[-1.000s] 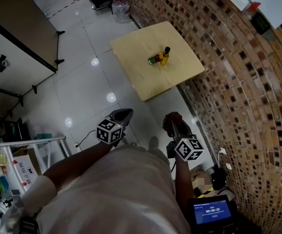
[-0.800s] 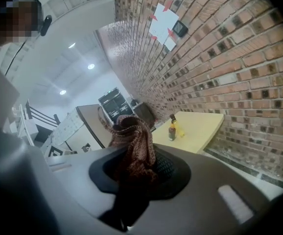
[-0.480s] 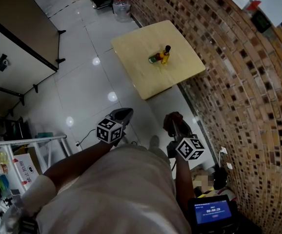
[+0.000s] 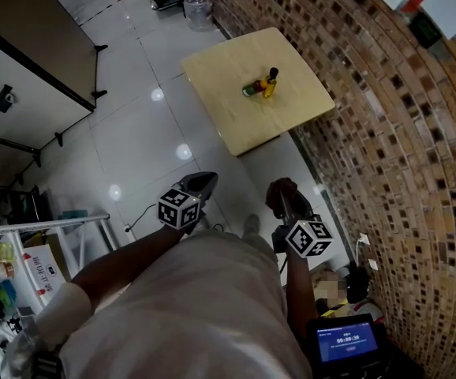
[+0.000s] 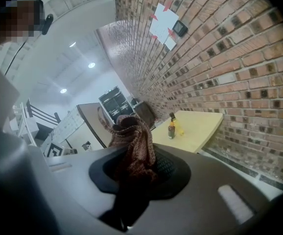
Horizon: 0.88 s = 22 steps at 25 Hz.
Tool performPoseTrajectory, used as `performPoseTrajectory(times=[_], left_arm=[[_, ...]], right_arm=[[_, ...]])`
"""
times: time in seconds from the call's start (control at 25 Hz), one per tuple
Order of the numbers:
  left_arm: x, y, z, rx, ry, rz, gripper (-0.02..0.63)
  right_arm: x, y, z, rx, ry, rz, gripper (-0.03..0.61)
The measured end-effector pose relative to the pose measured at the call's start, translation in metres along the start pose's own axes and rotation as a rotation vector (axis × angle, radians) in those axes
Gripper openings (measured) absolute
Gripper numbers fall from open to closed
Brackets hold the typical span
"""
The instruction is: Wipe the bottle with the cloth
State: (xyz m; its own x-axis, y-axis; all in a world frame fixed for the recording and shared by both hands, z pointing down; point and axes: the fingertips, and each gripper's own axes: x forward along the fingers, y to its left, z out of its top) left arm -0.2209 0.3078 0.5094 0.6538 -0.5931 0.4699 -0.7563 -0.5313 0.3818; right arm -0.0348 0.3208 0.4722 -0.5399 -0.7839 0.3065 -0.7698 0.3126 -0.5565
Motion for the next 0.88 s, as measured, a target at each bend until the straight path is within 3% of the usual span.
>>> performPoseTrajectory(times=[0.88], left_arm=[[-0.001,-0.01,-0.006,-0.009,0.02,-0.009,0.015]], right_arm=[[-0.016,-0.004,-0.006,-0.003,-0.003,-0.029,0.078]])
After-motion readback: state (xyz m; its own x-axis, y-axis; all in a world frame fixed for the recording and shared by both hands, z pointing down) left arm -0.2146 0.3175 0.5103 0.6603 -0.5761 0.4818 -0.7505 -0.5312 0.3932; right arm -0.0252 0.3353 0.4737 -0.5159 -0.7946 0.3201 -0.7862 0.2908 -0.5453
